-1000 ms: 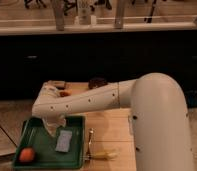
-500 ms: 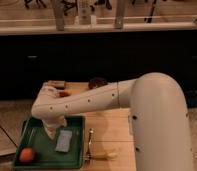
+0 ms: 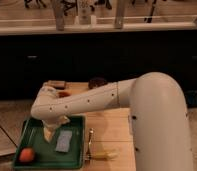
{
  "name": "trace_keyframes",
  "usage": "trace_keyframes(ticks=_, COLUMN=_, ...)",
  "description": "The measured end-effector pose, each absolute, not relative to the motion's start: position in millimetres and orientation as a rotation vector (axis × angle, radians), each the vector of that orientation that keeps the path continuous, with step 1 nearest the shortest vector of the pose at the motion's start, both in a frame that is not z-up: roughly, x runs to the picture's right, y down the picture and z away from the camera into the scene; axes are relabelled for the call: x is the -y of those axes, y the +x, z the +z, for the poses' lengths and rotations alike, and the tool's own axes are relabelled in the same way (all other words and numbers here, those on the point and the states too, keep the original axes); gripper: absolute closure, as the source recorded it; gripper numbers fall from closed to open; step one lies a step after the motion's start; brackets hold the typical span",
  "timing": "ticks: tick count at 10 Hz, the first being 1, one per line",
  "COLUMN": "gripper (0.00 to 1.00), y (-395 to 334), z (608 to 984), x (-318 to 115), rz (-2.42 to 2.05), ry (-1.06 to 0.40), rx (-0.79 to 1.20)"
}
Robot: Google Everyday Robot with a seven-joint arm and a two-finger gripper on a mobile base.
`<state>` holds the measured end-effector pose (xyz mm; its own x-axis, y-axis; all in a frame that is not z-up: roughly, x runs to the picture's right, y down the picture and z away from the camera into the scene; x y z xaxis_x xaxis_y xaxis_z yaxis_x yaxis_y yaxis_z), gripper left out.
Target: Place sponge in tray
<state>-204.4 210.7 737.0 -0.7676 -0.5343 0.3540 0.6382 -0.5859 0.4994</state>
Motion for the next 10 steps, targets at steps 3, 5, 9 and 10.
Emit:
trace_keyframes(ticks=3, gripper=0.20, y=-203.7, z=737.6, x=-209.9, rz=-2.324, ry=-0.218, rx=0.812)
trace_keyframes(ticks=5, gripper=0.20, y=-203.8, z=737.5, x=-210.0, rz=-2.324, ry=-0.218, rx=0.813)
trace_keyframes(ticks=9, gripper=0.20, y=-203.7, z=737.5, x=-210.2, rz=-2.324, ry=-0.218, rx=0.813)
trace_keyframes(ticks=10, gripper=0.20, y=-203.7, z=737.5, x=-210.2, rz=-2.324, ry=-0.218, rx=0.813)
